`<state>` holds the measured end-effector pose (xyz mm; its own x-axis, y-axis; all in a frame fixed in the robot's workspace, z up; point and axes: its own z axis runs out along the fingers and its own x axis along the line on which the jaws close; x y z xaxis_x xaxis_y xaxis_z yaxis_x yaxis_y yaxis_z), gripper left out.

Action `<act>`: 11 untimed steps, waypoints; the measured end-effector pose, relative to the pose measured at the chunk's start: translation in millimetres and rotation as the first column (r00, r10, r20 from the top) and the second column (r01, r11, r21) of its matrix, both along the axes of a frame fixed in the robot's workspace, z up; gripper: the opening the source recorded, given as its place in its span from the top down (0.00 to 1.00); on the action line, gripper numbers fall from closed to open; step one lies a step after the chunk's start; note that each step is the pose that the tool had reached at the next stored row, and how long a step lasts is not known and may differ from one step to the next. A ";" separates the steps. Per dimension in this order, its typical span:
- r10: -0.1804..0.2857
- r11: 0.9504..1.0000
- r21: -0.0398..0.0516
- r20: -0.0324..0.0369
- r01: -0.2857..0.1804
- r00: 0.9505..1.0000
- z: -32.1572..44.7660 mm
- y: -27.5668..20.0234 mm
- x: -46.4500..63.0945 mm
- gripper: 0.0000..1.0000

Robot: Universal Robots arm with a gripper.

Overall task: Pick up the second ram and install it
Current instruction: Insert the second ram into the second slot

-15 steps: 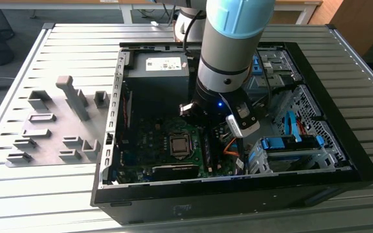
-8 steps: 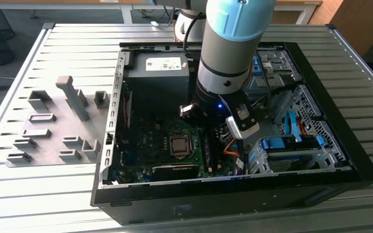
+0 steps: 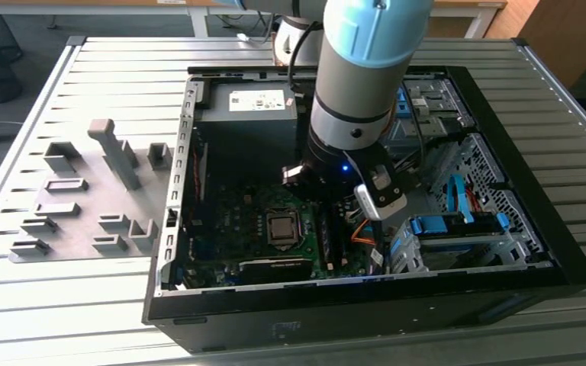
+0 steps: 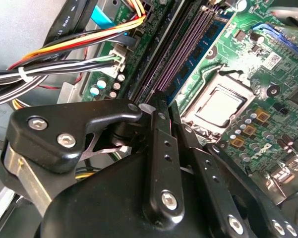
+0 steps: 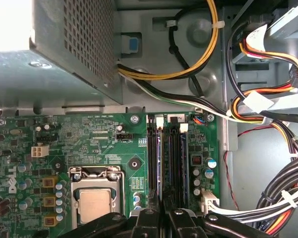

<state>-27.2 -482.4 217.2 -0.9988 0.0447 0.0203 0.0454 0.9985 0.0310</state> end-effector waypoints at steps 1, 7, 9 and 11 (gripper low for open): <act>-0.001 1.000 0.000 0.000 0.001 1.000 -0.1 0.0 0.1 0.85; -0.005 1.000 0.000 0.000 0.005 1.000 -1.9 -0.1 0.5 0.85; -0.005 1.000 0.000 0.000 0.005 1.000 -2.9 -0.1 0.5 0.85; -0.005 1.000 0.000 0.000 0.005 1.000 -3.5 -0.2 0.5 0.85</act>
